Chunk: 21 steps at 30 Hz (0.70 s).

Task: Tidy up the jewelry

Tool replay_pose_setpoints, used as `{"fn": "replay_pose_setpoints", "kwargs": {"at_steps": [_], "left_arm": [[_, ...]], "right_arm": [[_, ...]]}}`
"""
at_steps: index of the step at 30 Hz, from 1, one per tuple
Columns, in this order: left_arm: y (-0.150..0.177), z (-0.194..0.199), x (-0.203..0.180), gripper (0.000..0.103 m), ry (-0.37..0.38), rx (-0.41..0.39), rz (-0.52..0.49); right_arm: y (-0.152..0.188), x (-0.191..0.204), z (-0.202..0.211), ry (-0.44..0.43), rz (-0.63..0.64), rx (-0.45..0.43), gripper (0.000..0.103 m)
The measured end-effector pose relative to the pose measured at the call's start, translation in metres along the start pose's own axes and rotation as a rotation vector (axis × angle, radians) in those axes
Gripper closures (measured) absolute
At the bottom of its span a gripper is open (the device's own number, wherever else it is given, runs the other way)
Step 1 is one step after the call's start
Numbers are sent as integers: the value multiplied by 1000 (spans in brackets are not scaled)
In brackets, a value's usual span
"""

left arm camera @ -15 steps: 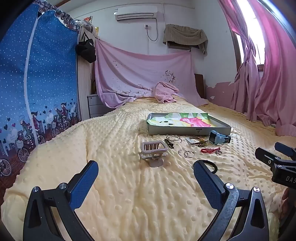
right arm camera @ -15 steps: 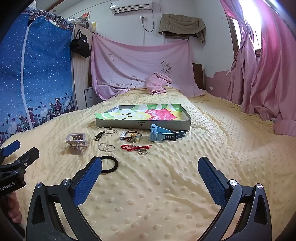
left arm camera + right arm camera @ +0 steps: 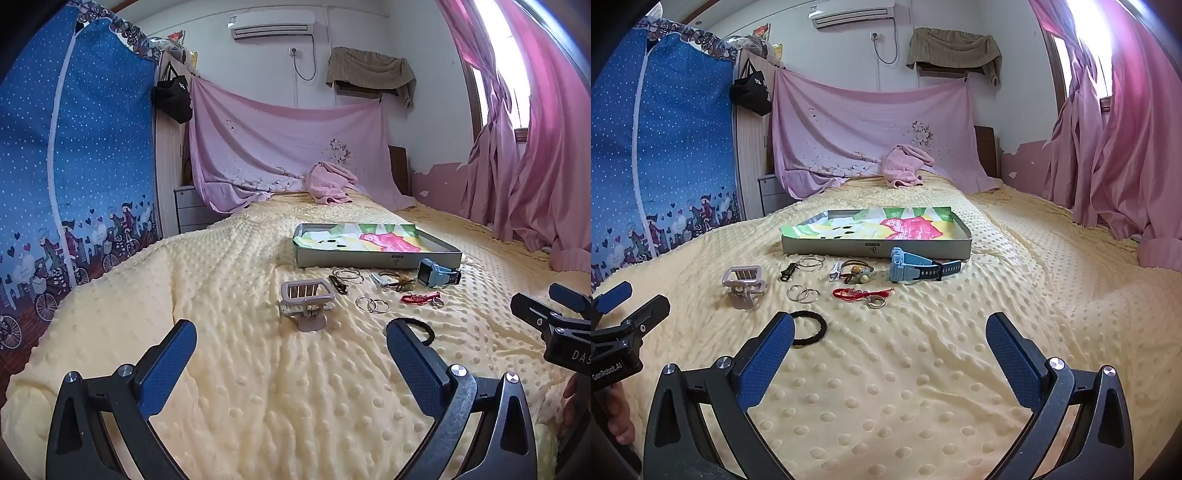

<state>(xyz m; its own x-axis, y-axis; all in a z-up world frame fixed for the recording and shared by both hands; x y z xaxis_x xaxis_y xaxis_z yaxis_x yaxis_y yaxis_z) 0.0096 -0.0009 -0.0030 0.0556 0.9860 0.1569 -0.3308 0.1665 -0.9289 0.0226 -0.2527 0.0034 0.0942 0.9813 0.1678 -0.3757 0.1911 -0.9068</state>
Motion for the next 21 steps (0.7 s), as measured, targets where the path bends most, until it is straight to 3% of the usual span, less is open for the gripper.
{"fn": "replay_pose_setpoints", "kwargs": {"at_steps": [21], "left_arm": [[1,-1,0,0,0,2,1]], "right_arm": [[-1,0,3,0,-1,0,1]]}}
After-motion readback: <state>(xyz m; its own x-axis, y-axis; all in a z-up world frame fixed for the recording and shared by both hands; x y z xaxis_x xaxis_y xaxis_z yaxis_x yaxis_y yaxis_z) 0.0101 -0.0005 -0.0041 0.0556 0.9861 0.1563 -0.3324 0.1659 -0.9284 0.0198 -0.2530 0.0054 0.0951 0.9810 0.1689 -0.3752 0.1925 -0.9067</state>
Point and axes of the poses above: each gripper's, at about its wrist camera, not at the fingertips, and z roughly against the way its jaws point, x to its left, y to its underside, the point moved 1 cm from there along -z, roughly the way its jaws point, and after that the axes turned 8 degrees about -z, right-handed, at the moved point
